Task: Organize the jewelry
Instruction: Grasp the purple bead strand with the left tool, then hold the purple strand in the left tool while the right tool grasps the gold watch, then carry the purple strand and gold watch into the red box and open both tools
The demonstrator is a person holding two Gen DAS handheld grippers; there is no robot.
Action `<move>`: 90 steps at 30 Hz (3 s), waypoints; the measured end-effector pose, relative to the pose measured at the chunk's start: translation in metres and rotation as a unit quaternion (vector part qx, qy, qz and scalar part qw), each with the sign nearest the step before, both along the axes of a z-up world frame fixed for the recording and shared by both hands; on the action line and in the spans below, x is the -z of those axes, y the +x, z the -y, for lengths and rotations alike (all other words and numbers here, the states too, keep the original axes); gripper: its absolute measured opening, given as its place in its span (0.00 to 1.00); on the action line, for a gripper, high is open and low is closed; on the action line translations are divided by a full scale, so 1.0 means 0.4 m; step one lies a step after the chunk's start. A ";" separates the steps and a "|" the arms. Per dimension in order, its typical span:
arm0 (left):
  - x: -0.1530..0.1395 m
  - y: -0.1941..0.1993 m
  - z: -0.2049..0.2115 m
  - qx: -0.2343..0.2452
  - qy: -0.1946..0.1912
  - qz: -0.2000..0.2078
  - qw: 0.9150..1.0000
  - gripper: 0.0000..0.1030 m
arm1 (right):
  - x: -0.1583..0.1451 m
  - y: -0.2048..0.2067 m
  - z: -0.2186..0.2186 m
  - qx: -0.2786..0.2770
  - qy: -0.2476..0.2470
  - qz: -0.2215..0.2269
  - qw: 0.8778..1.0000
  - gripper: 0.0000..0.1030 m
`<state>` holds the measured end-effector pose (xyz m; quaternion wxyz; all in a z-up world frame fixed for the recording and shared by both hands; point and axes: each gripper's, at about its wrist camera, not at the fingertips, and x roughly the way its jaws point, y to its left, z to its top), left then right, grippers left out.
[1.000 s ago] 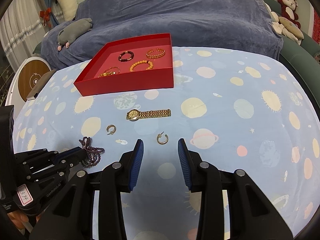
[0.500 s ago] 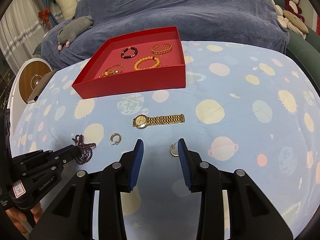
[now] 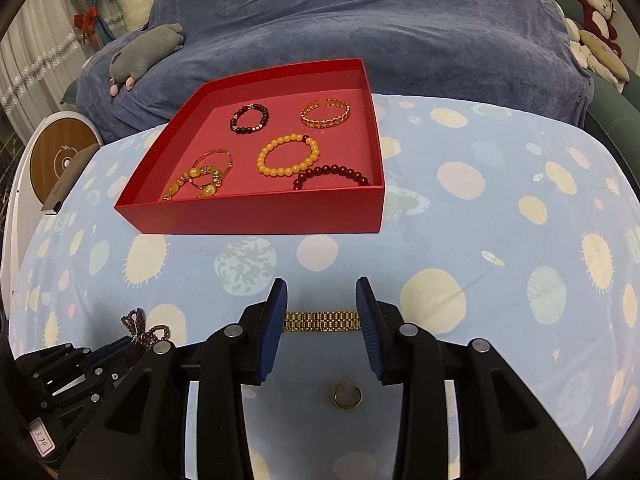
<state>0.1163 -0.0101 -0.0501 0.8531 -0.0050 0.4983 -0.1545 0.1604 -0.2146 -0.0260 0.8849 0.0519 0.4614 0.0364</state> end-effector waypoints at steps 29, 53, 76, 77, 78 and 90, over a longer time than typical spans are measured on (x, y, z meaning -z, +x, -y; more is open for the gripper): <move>0.001 0.010 -0.023 0.002 -0.012 -0.003 1.000 0.07 | 0.022 -0.160 -0.087 -0.102 -0.001 -0.021 0.995 0.32; 0.002 -0.007 0.000 0.012 -0.007 -0.003 1.000 0.07 | 0.063 -0.102 -0.081 -0.064 -0.015 -0.033 0.997 0.21; -0.064 -0.007 -0.011 0.017 -0.041 0.017 0.999 0.05 | -0.050 -0.096 -0.081 -0.042 0.034 0.015 0.998 0.21; -0.068 -0.008 -0.012 0.018 -0.042 0.019 0.999 0.05 | -0.053 -0.094 -0.082 -0.041 0.035 0.016 0.998 0.21; -0.070 -0.007 -0.012 0.019 -0.042 0.021 0.999 0.05 | -0.054 -0.092 -0.084 -0.041 0.036 0.017 0.998 0.21; -0.101 0.004 -0.013 0.016 -0.043 0.035 0.998 0.05 | -0.069 -0.075 -0.086 -0.035 0.041 0.022 0.998 0.21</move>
